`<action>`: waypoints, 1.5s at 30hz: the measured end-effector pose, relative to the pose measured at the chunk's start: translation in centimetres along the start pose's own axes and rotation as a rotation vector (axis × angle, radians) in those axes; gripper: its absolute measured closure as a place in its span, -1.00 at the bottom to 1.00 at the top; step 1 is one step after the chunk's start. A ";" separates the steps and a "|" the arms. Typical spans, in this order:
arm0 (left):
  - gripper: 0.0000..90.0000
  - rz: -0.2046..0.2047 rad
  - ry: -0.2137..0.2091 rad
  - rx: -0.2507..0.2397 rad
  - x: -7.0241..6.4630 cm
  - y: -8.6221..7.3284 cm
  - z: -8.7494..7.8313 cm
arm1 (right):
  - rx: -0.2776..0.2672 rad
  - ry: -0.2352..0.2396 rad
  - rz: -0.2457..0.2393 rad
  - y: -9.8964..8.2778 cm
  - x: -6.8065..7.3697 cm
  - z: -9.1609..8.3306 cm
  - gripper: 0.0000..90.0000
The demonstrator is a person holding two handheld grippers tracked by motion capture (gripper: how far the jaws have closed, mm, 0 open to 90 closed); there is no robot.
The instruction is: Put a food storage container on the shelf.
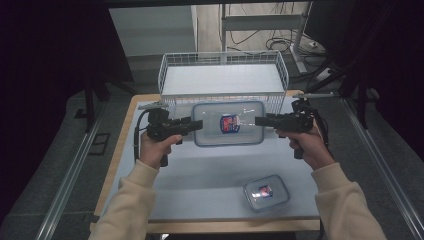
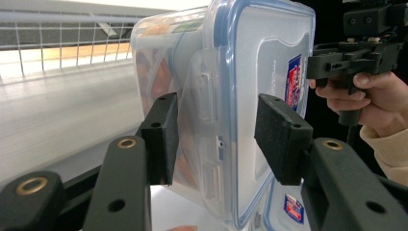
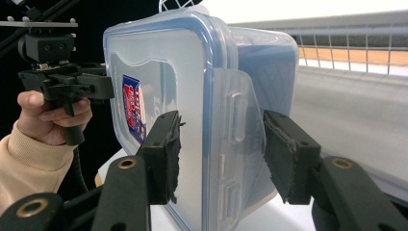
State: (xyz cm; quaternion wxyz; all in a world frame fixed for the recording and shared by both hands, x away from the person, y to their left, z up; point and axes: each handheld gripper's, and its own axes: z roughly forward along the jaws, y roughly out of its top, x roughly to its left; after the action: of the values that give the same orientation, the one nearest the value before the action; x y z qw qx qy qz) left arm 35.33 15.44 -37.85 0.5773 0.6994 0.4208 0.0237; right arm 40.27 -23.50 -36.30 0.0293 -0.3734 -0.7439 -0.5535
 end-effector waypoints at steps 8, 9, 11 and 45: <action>0.15 0.007 -0.001 -0.015 0.1 2.2 -0.5 | -0.016 -0.010 -0.017 2.3 0.6 0.0 0.10; 0.15 0.012 -0.002 -0.016 0.2 2.9 -0.7 | -0.019 -0.011 -0.022 3.0 0.7 0.0 0.10; 0.15 0.012 -0.001 -0.017 0.3 3.2 -0.8 | -0.021 -0.012 -0.027 3.3 0.8 0.0 0.10; 0.15 0.030 -0.010 0.009 4.8 12.8 1.6 | -0.054 -0.041 -0.004 12.5 -2.6 2.2 0.09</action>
State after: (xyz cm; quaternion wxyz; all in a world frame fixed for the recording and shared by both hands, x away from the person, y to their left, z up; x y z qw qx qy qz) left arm 46.46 17.35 -29.94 0.5756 0.7085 0.4075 0.0270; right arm 50.31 -21.67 -28.31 0.0031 -0.3839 -0.7297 -0.5658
